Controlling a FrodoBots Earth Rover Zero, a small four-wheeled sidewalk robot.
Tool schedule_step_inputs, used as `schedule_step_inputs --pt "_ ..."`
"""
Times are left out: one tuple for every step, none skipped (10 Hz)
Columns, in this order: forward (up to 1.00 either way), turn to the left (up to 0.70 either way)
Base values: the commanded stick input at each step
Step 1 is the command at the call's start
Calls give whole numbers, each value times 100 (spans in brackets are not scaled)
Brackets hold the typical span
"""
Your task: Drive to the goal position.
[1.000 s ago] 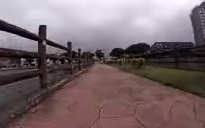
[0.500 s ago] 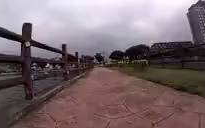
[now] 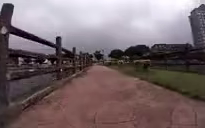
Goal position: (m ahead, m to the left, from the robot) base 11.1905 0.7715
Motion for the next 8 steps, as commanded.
schedule_step_inputs --pt "100 0" --pt "100 0" --pt "100 0" --pt "100 0" --pt "100 0" --pt "100 0" --pt "100 0" --pt "100 0"
